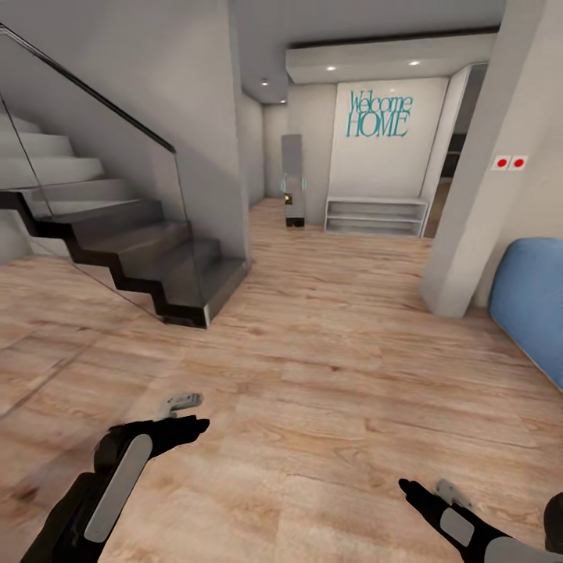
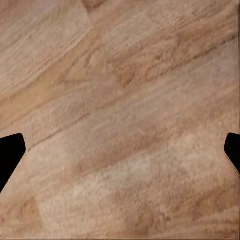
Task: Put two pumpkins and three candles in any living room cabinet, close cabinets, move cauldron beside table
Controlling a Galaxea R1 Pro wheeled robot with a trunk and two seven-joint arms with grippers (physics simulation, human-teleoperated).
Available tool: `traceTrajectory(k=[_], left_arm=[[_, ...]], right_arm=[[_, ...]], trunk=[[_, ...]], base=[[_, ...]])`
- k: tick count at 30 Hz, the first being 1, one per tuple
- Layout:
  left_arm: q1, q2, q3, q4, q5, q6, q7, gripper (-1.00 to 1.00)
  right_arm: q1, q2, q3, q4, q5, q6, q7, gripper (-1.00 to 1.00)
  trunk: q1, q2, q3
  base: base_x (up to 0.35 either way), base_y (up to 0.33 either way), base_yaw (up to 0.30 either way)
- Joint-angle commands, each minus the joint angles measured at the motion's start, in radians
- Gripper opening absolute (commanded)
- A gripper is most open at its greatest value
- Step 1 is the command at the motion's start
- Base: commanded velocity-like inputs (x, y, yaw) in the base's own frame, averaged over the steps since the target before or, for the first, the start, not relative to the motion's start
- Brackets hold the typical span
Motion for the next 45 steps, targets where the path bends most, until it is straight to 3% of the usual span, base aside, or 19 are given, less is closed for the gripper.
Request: traceTrajectory(k=[1, 34, 45], left_arm=[[0.0, 0.001, -0.002, -0.001, 0.01, 0.002, 0.01, 1.0], [0.0, 0.001, -0.002, -0.001, 0.01, 0.002, 0.01, 1.0], [0.0, 0.001, -0.001, -0.001, 0.01, 0.002, 0.01, 1.0]], right_arm=[[-0.001, 0.0, 0.008, 0.0, -0.01, 0.0, 0.003, 1.0], [-0.001, -0.001, 0.008, 0.002, -0.012, -0.001, 0.002, 1.0], [-0.001, -0.001, 0.008, 0.002, -0.012, -0.001, 0.002, 1.0]], trunk=[[0.0, 0.0, 0.0], [0.0, 0.0, 0.041], [0.0, 0.0, 0.054]], base=[[0.321, 0.0, -0.223], [0.319, 0.0, -0.223], [0.084, 0.0, -0.224]])
